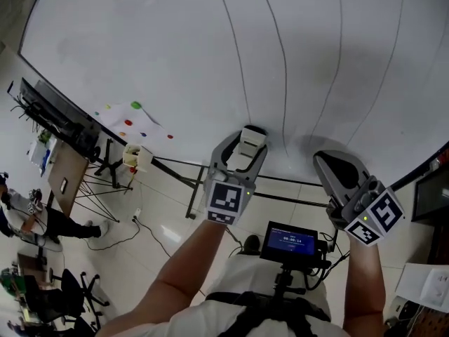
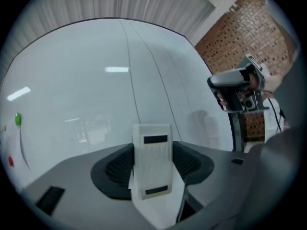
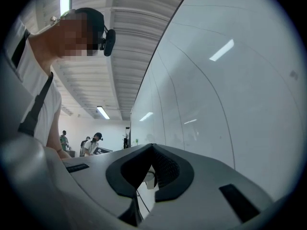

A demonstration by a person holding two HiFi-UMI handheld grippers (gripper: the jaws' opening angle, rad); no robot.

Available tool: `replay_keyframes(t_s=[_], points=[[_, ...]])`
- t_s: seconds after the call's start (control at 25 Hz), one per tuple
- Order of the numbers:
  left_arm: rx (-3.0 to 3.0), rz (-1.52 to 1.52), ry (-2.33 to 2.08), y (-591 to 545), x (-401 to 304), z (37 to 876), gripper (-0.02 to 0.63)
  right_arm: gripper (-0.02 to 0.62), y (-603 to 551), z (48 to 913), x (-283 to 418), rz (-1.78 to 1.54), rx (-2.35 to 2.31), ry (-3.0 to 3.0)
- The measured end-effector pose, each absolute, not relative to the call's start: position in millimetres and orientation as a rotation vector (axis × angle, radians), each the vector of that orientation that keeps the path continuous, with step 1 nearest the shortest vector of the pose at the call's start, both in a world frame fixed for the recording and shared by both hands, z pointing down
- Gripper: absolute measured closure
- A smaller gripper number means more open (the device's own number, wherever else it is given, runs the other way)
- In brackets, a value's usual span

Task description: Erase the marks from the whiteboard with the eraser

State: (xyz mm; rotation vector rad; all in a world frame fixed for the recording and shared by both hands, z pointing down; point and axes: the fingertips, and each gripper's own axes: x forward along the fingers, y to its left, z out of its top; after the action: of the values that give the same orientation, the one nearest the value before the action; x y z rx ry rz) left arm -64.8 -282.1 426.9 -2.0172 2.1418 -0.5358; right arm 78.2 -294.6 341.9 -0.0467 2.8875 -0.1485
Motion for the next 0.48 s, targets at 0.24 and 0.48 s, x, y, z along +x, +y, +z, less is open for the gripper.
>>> replay_keyframes(t_s=[0.24,0.48], points=[[-1.909,-0.808,2.075,-279,-69,464,0.327,0.584,-294,351,71,-0.179,-0.069,2.910],[-1.979,-0.749,2.042,-274,-70,450,0.328,0.584,-288,346,67,-0.172,-0.102,2.911]])
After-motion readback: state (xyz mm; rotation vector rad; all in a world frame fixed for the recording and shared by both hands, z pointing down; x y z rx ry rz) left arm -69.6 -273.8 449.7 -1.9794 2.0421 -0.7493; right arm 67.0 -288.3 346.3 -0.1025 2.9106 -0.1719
